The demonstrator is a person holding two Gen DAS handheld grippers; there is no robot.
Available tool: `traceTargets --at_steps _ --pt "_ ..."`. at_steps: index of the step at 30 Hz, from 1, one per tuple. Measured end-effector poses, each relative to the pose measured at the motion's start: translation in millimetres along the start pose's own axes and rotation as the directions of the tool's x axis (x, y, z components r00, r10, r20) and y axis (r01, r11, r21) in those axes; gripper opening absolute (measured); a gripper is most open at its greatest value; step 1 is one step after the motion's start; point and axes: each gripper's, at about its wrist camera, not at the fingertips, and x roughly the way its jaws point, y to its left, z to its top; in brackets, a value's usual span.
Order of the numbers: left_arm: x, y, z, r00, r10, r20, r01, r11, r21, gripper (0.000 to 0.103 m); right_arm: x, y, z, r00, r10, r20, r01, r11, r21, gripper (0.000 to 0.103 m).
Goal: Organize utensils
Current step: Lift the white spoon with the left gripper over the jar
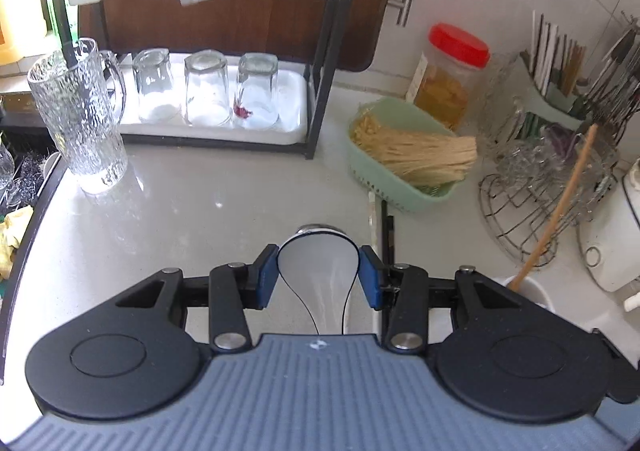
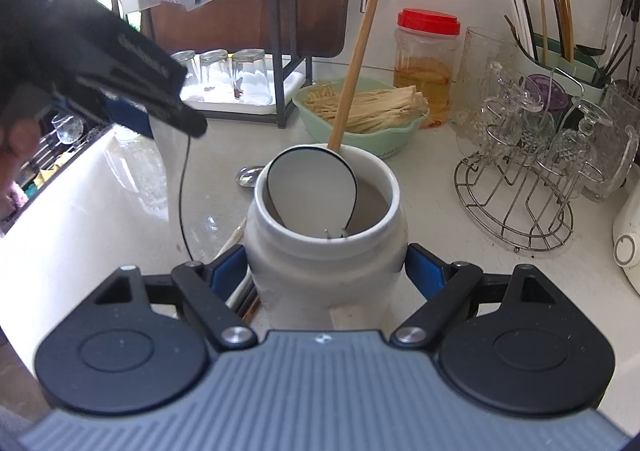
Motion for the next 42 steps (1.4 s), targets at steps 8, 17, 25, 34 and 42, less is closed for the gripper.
traceTargets --at_steps 8,17,25,34,42 --pt "-31.9 -2.8 7.6 0.999 -0.025 0.046 0.025 1.0 -0.003 0.048 0.1 -0.3 0.5 1.0 0.008 -0.001 -0.008 1.0 -0.009 0.088" --pt "-68.9 -23.8 29.8 0.987 -0.119 0.108 0.115 0.992 0.045 0.048 0.0 0.0 0.3 1.0 0.006 0.002 -0.006 1.0 -0.009 0.088" --pt "-93.4 -49.9 47.7 0.965 -0.209 0.155 0.198 0.977 0.083 0.048 -0.1 -0.5 0.4 1.0 0.008 0.001 -0.008 1.0 -0.015 0.088" --pt "-85.1 -74.6 46.8 0.958 -0.251 0.137 0.238 0.966 0.104 0.048 0.0 -0.4 0.8 1.0 0.015 0.004 -0.015 1.0 -0.023 0.088" --pt "-55.9 -80.3 32.2 0.965 -0.246 0.094 0.237 0.966 0.1 0.048 0.1 -0.4 0.0 1.0 0.015 0.01 -0.014 1.0 -0.019 0.088"
